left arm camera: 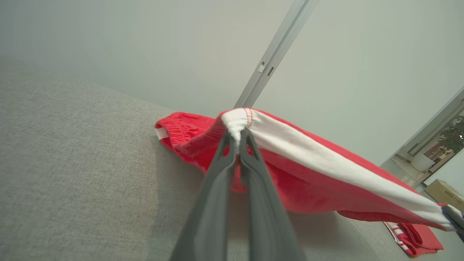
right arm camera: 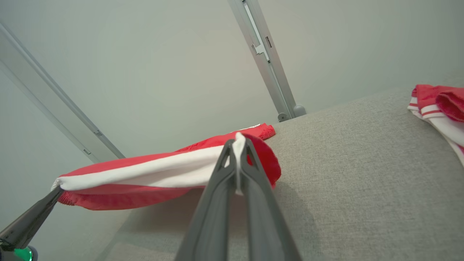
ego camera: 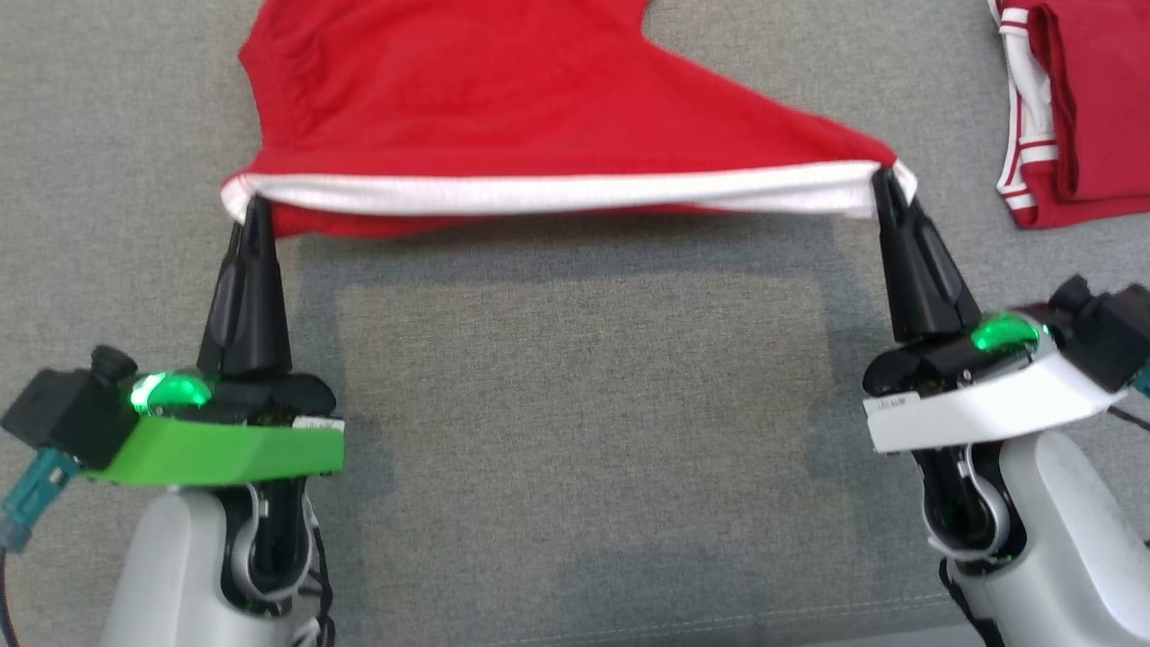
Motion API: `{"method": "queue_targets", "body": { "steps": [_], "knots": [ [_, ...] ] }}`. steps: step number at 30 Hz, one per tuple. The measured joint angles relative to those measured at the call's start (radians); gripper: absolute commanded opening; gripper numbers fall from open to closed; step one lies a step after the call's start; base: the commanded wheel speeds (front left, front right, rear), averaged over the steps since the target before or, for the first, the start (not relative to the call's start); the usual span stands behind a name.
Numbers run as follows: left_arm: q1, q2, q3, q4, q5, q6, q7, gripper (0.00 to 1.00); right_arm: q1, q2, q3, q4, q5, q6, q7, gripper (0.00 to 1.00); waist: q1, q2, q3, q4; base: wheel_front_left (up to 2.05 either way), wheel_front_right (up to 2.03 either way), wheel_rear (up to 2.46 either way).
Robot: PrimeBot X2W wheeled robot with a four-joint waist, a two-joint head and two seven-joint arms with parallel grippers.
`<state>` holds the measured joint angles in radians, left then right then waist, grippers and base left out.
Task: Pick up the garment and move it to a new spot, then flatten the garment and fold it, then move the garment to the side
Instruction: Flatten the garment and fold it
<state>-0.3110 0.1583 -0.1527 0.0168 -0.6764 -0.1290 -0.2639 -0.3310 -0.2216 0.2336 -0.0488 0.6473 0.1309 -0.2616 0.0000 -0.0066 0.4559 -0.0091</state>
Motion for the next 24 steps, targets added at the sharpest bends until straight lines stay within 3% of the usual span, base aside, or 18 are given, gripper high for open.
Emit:
{"method": "queue_targets", "body": {
  "steps": [10,24],
  "knots": [
    [0.278,-0.078,0.056,-0.058,0.008,0.0,0.0,0.0,0.237,0.021,-0.004,-0.074,-0.007,0.0,0.0,0.0,0.0,0.0,-0.143,-0.003,0.0,0.0,0.0],
    [0.464,-0.084,0.058,-0.187,0.011,0.0,0.0,0.0,0.417,0.025,0.013,-0.181,-0.016,0.0,0.036,0.0,-0.0001,0.0,-0.29,-0.024,0.0,0.0,0.0]
  ]
}}
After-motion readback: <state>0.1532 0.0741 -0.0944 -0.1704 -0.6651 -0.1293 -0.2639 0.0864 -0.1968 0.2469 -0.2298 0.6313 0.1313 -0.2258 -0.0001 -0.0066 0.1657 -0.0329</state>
